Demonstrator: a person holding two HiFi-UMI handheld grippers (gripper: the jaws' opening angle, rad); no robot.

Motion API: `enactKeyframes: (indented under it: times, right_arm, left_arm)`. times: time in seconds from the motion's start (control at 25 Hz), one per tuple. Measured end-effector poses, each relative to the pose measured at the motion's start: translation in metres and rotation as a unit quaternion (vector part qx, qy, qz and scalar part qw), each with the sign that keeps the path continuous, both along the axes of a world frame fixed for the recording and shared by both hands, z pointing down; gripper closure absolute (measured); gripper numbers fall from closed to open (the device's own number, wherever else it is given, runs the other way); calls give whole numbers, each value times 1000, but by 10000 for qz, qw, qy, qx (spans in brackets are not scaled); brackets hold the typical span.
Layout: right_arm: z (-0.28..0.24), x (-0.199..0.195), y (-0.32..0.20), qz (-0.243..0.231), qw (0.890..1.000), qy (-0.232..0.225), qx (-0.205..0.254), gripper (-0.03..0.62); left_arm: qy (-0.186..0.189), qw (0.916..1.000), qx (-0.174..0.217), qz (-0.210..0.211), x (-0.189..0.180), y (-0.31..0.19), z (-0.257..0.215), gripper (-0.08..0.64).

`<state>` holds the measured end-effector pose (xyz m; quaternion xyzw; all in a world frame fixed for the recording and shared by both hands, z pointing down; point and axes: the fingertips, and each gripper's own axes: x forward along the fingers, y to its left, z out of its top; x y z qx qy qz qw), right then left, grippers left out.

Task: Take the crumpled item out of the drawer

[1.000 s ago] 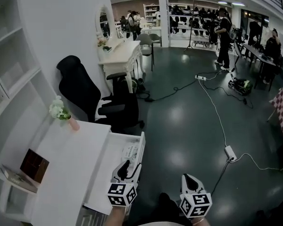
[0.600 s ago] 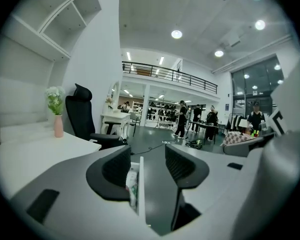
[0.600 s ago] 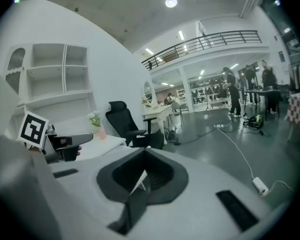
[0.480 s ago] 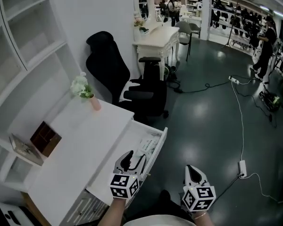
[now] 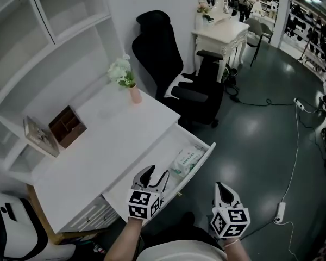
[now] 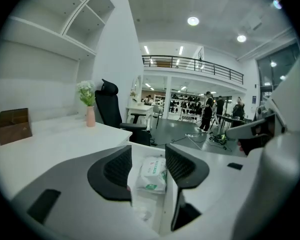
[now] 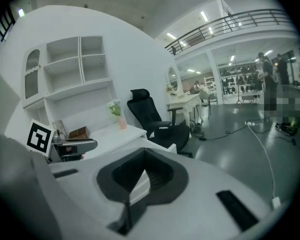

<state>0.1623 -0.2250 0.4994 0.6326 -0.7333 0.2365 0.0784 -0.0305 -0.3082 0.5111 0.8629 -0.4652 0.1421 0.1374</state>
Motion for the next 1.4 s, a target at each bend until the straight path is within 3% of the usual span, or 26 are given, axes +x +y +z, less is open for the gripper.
enactKeyframes:
  times: [0.16, 0.56, 1.16, 1.4]
  right_arm:
    - [7, -8, -14, -289, 9995, 93, -76, 591]
    - [25, -25, -29, -774, 9961, 156, -390, 591]
    - [36, -1, -35, -596, 9966, 188, -538, 591]
    - [41, -3, -33, -669, 9957, 189, -614, 591]
  left_arm:
    - [-265, 9994, -153, -179, -15, -1, 23, 359]
    - [-795, 9906, -1016, -459, -43, 1, 104, 354]
    - [-1766, 9620, -2077, -174, -45, -2, 199, 350]
    - [-1950, 9508, -2401, -184, -51, -6, 223, 350]
